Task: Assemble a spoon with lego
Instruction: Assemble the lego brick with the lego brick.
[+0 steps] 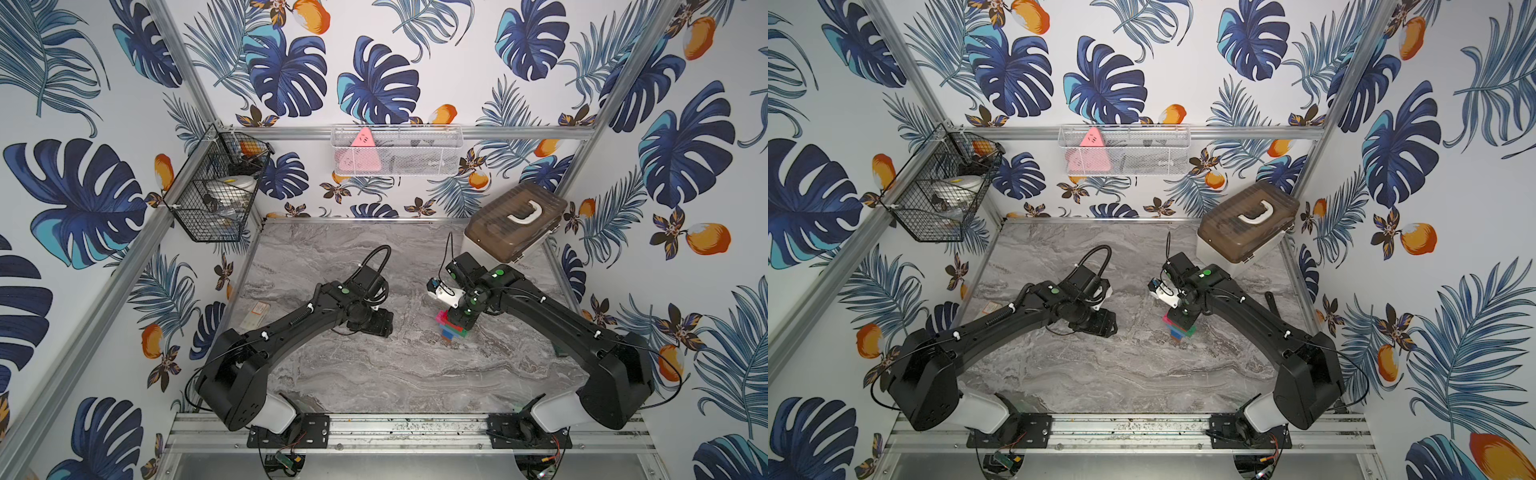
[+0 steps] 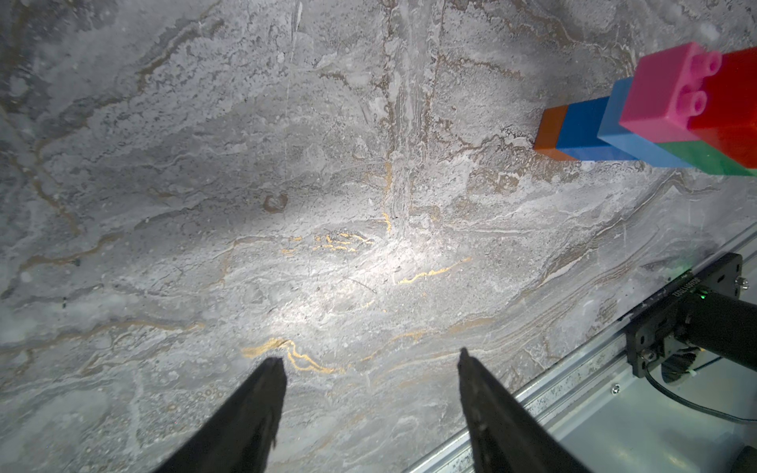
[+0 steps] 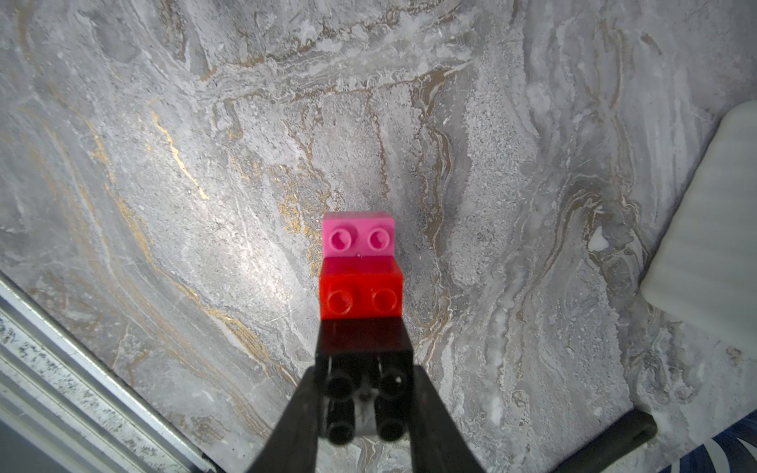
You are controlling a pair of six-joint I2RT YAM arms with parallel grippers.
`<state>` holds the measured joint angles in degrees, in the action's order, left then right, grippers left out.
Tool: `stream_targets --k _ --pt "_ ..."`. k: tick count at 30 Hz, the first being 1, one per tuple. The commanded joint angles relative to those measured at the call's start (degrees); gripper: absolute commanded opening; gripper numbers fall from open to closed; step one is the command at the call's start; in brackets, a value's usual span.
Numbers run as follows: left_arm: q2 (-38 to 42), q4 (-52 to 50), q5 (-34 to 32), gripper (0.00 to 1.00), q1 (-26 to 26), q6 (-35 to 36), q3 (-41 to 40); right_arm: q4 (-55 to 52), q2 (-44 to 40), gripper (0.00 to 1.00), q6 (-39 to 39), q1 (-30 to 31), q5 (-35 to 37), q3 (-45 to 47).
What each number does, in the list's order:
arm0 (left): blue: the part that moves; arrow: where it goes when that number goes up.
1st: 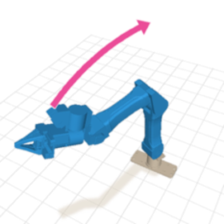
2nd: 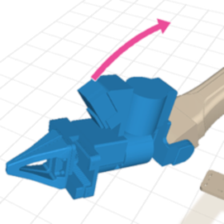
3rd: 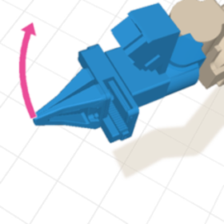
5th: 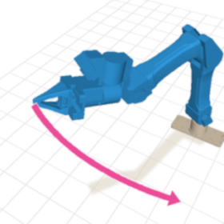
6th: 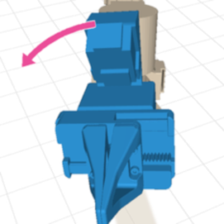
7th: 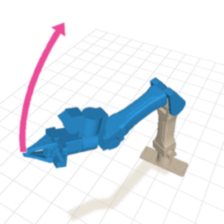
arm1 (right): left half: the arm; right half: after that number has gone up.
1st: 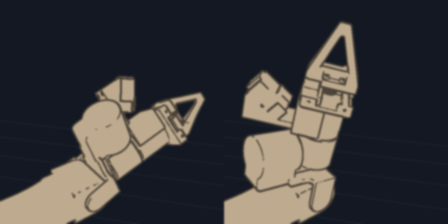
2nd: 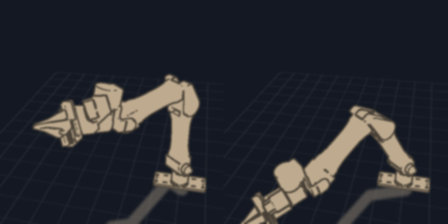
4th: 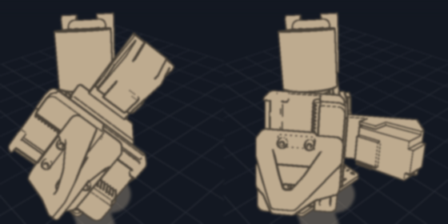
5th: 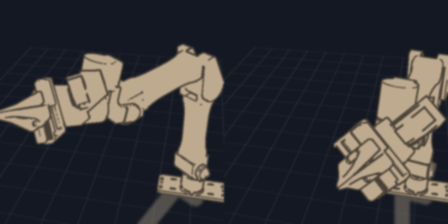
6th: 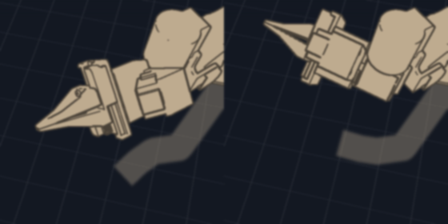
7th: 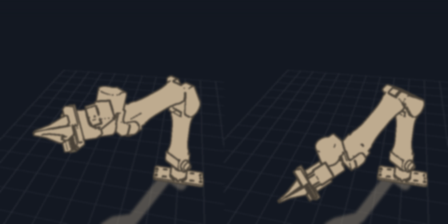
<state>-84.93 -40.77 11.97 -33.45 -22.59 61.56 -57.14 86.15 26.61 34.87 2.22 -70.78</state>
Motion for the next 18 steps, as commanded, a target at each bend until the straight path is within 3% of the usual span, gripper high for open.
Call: stream_targets --k 1,13,18 --pt "0.43 -0.66 -0.27 0.73 -0.01 0.61 0.4 -5.4 1.05 0.23 0.21 0.11 -2.98 1.08" --pt "0.88 -0.98 -0.55 0.73 -0.03 0.35 0.88 -4.82 -0.81 0.43 -0.13 0.11 -0.13 -0.81" --pt "0.86 -1.02 -0.62 0.73 -0.03 0.27 0.99 -4.35 -0.64 0.47 -0.24 0.11 -0.8 -1.16"
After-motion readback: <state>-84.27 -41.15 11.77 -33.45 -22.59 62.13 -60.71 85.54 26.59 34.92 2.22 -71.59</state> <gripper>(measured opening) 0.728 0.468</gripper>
